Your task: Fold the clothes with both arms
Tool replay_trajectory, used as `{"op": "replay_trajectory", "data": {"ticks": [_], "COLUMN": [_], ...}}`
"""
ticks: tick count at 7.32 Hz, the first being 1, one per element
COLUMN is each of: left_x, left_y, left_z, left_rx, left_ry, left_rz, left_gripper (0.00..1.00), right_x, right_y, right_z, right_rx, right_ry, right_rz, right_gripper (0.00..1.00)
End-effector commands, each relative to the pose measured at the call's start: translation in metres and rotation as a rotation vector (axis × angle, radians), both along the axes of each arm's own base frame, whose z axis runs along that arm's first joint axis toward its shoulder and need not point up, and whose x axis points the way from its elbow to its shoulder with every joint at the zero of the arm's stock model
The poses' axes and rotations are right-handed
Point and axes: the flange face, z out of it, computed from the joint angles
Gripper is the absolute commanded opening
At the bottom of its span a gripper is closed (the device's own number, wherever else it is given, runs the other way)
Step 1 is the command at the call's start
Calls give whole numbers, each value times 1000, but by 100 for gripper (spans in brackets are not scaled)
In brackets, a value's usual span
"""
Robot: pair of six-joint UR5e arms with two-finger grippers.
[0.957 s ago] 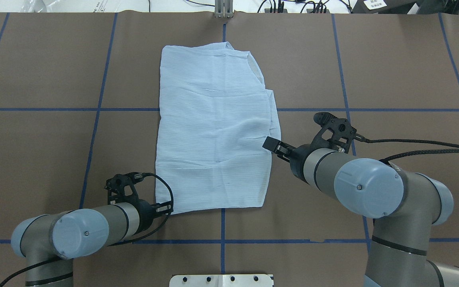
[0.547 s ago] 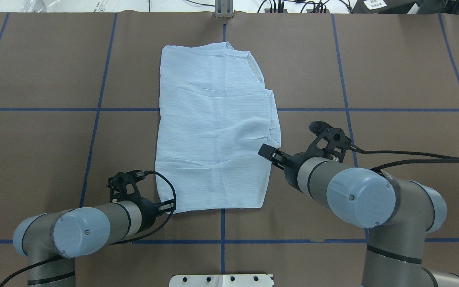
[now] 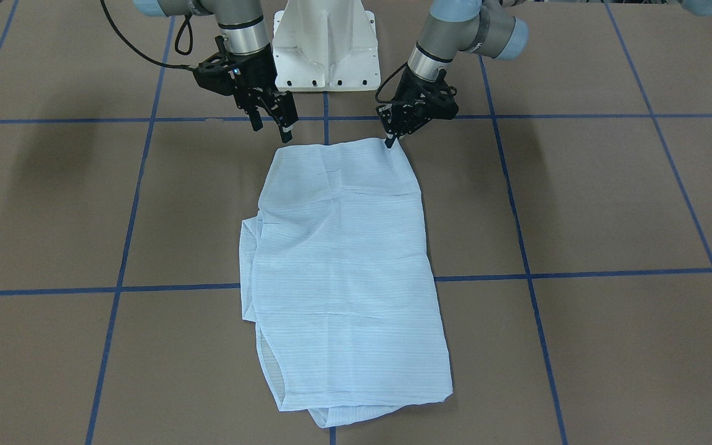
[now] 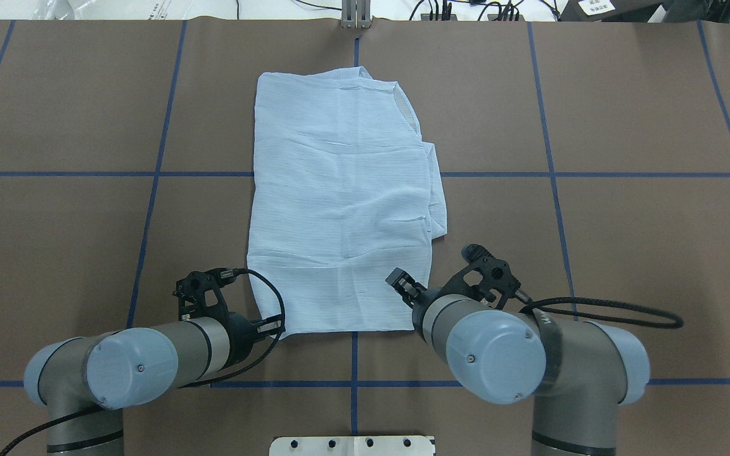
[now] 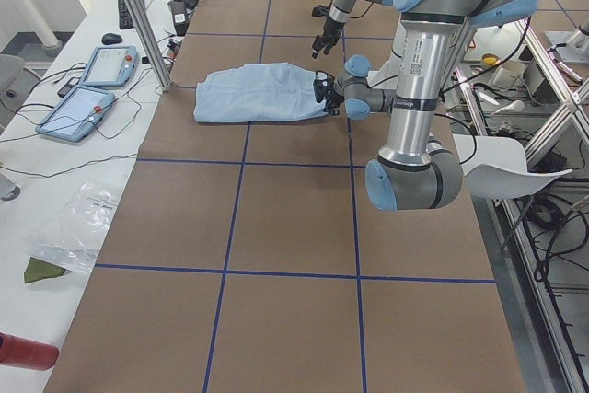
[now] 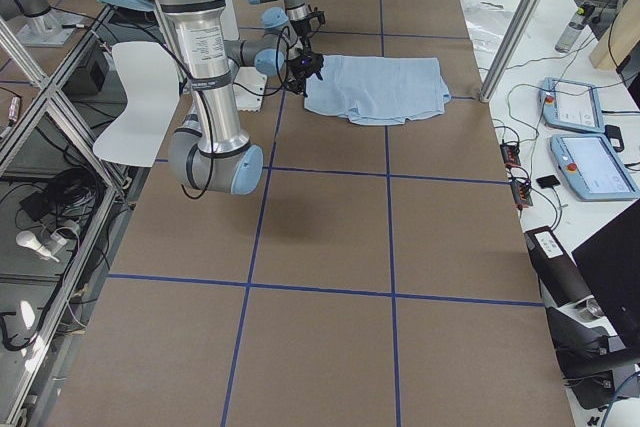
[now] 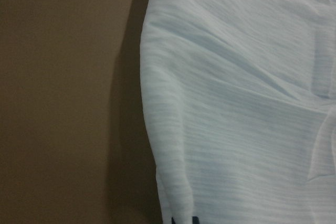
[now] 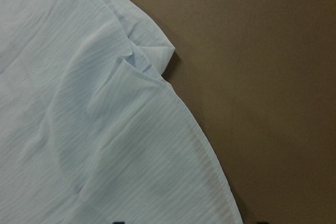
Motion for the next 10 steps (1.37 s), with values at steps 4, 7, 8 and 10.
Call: {"op": "replay_trajectory", "data": {"ticks": [4, 7, 8, 10], "left_x": [-1, -1, -1, -1], "left_y": [0, -1, -1, -1], "left_z": [-6, -6, -6, -6], "left_rx": [3, 2, 3, 2], "left_ry": [13, 12, 13, 12], "left_rz": [-1, -3, -3, -3], "left_gripper": [0, 0, 0, 0], "right_x": [-62, -85, -85, -86], "right_y": [12, 10, 10, 10], "right_z": [6, 22, 22, 25], "right_rx": [-83, -74, -75, -73], "right_ry": [-8, -12, -11, 1], "right_rz": [76, 97, 98, 96], "right_gripper": [84, 84, 84, 84]}}
